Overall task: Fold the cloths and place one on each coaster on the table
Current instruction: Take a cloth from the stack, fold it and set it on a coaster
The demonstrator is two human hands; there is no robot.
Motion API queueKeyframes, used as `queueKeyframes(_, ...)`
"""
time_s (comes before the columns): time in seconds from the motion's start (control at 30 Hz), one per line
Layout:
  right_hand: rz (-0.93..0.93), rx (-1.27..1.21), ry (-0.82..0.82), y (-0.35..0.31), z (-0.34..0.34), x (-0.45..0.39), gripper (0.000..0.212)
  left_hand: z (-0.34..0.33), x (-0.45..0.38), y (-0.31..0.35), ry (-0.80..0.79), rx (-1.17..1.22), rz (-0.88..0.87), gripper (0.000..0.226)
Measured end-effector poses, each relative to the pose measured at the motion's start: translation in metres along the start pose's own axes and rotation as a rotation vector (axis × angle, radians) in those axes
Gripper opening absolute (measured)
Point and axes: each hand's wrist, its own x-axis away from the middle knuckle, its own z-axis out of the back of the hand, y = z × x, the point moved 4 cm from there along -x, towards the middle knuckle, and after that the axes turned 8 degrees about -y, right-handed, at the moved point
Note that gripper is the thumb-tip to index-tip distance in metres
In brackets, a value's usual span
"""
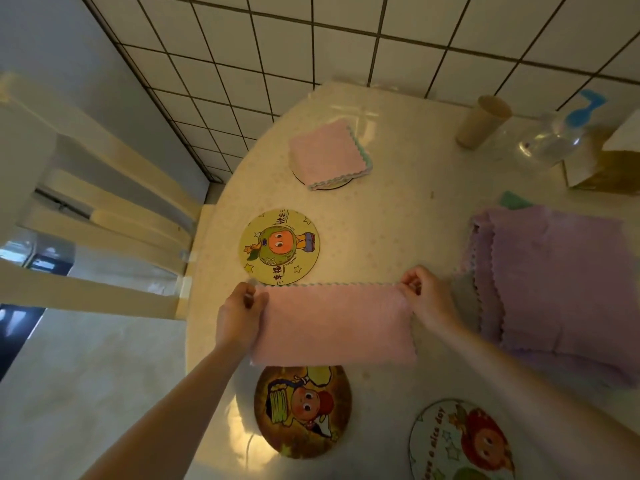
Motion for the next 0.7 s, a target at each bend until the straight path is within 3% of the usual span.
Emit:
queueKeyframes(0.27, 0.018, 0.034, 0.024, -0.006, 0.002, 0.005, 0.008, 0.000, 0.002, 0.005, 0.037, -0.101, -0.102, 0.019)
queueKeyframes(0.4, 0.003, 0.098, 0.094, -0.009, 0.005, 0.009, 0.005, 0.001, 0.010, 0.005, 0.074, -0.060, -0.017, 0.027)
queueKeyframes(0.5, 0.200, 0.293, 0.175, -0.026, 0.006, 0.037, 0.011, -0.002, 0.040, 0.012, 0.222, -0.438, -0.324, 0.040)
queueKeyframes(0.6, 0.542, 0.560, 0.062, -0.038, -0.025, 0.086, 0.032, -0.041, 0.090, 0.012, -0.018, -0.638, -0.732, 0.049)
queueKeyframes(0.7, 0.685, 0.809, -0.198, -0.018, -0.069, 0.122, 0.071, -0.077, 0.113, -0.015, -0.205, -0.870, -0.882, 0.055)
